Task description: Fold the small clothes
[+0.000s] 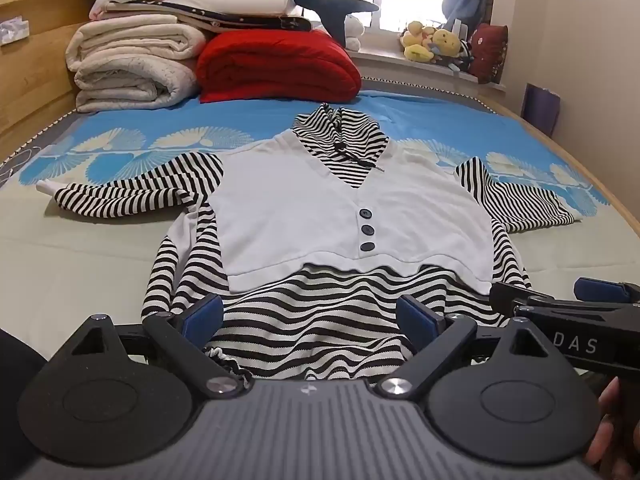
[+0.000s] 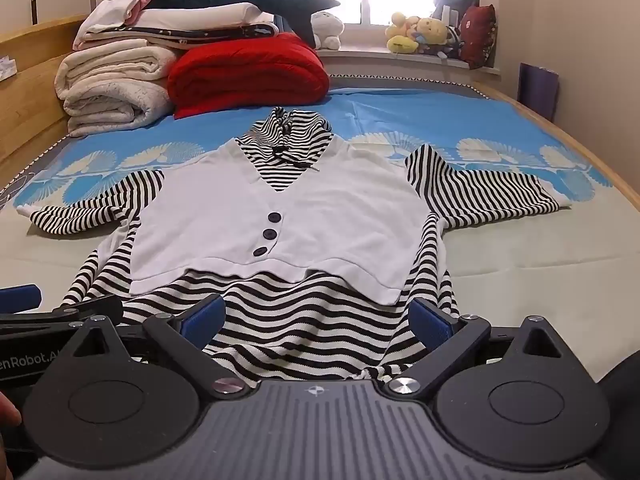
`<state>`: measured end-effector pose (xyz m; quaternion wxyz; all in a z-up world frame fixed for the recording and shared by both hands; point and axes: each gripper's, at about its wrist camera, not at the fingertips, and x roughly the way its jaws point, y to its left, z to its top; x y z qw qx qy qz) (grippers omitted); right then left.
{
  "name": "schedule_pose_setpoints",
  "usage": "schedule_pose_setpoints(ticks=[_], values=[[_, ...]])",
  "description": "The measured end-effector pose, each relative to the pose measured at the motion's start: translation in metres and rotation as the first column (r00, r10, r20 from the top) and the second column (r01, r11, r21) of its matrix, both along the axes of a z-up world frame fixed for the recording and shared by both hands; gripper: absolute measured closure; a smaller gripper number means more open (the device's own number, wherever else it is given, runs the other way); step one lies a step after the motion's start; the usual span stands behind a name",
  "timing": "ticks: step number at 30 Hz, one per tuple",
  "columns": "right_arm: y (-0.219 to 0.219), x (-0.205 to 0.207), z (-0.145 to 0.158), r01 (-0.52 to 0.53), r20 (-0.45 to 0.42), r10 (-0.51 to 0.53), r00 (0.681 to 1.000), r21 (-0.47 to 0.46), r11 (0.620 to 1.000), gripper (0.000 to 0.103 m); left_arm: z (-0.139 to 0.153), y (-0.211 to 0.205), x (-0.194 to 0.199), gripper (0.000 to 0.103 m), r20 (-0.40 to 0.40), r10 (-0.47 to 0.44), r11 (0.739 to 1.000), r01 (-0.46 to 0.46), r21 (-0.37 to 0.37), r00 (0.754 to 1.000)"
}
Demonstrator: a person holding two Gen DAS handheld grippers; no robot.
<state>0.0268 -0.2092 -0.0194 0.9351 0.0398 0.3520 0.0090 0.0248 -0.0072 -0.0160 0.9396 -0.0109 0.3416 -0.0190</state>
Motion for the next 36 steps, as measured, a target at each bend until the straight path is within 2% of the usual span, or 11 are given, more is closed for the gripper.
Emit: schedule_pose_setpoints(ticks=[36], values=[[0.0028, 0.0003, -0.0006, -0.003, 0.003, 0.003, 1.000, -0.026, 1.000, 0.005, -0.0027, -0.0008, -0.0006, 0.008, -0.006, 0.000, 1.000, 0.000, 0.008, 1.000]])
